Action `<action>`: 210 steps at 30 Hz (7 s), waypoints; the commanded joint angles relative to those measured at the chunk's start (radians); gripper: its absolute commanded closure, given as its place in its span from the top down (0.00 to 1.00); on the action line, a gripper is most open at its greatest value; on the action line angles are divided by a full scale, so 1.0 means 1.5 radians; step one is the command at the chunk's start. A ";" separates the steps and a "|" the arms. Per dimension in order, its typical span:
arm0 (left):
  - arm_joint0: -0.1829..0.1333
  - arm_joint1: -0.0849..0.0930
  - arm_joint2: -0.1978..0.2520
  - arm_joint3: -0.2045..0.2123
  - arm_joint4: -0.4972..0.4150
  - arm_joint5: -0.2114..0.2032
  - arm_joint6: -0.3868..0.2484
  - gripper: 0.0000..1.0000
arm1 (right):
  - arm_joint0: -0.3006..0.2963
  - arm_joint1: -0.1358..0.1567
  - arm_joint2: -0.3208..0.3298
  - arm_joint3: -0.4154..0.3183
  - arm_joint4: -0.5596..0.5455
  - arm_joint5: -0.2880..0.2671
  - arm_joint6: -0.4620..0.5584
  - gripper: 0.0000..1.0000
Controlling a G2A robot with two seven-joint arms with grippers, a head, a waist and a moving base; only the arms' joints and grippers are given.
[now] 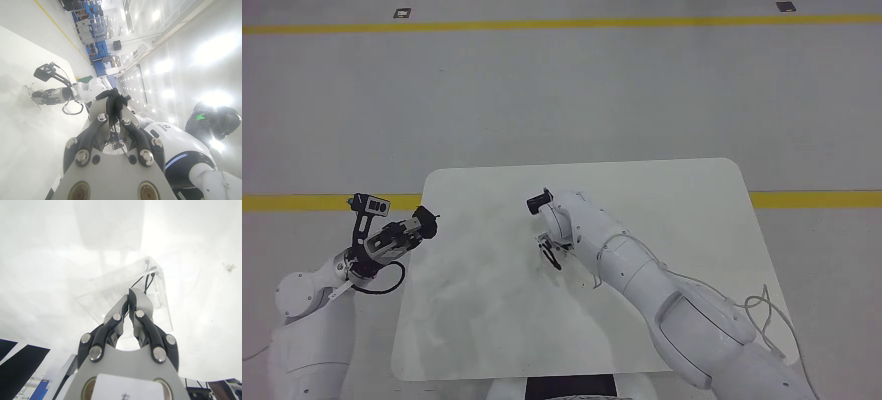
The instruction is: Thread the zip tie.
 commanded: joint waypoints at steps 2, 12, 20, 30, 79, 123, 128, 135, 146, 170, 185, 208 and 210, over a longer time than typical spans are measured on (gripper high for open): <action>0.000 0.000 0.000 0.000 0.000 0.000 0.000 0.00 | 0.001 -0.001 0.003 -0.001 -0.002 0.000 0.000 0.00; 0.000 0.000 0.000 0.000 0.000 0.000 0.000 0.00 | -0.005 0.001 0.018 -0.008 -0.001 -0.009 0.001 0.00; 0.000 0.000 0.000 0.000 0.000 0.000 0.000 0.00 | -0.006 -0.002 0.023 0.001 0.002 -0.014 0.000 0.21; 0.000 0.000 0.000 0.000 0.000 0.000 0.000 0.00 | -0.008 -0.004 0.029 0.002 -0.002 -0.011 -0.003 0.21; 0.000 0.000 0.000 0.000 0.000 0.000 0.000 0.00 | -0.153 0.086 0.271 -0.277 0.097 -0.150 0.056 0.00; 0.000 0.000 0.000 0.000 0.000 0.000 0.000 0.00 | -0.180 0.118 0.325 -0.224 0.644 -0.394 0.064 0.00; 0.000 0.000 0.000 0.000 0.000 0.000 0.000 0.00 | -0.180 0.118 0.325 -0.224 0.644 -0.394 0.064 0.00; 0.009 0.001 0.011 -0.016 0.008 0.005 0.029 0.00 | -0.203 0.119 0.315 -0.263 0.656 -0.388 -0.018 0.00; 0.018 0.003 0.020 -0.035 0.038 0.000 0.067 0.00 | -0.219 0.113 0.270 -0.334 0.577 -0.327 -0.263 0.00; 0.021 0.002 0.063 -0.030 0.052 0.000 0.111 0.00 | -0.250 0.108 0.226 -0.417 0.506 -0.294 -0.439 0.00; 0.009 -0.005 0.074 -0.016 0.064 0.002 0.145 0.00 | -0.253 0.104 0.206 -0.432 0.481 -0.271 -0.491 0.00; 0.016 -0.041 0.126 -0.048 0.122 0.000 0.333 0.00 | -0.275 0.077 0.137 -0.448 0.415 -0.163 -0.717 0.00; 0.015 -0.042 0.125 -0.049 0.125 0.000 0.334 0.00 | -0.275 0.077 0.137 -0.448 0.415 -0.163 -0.717 0.00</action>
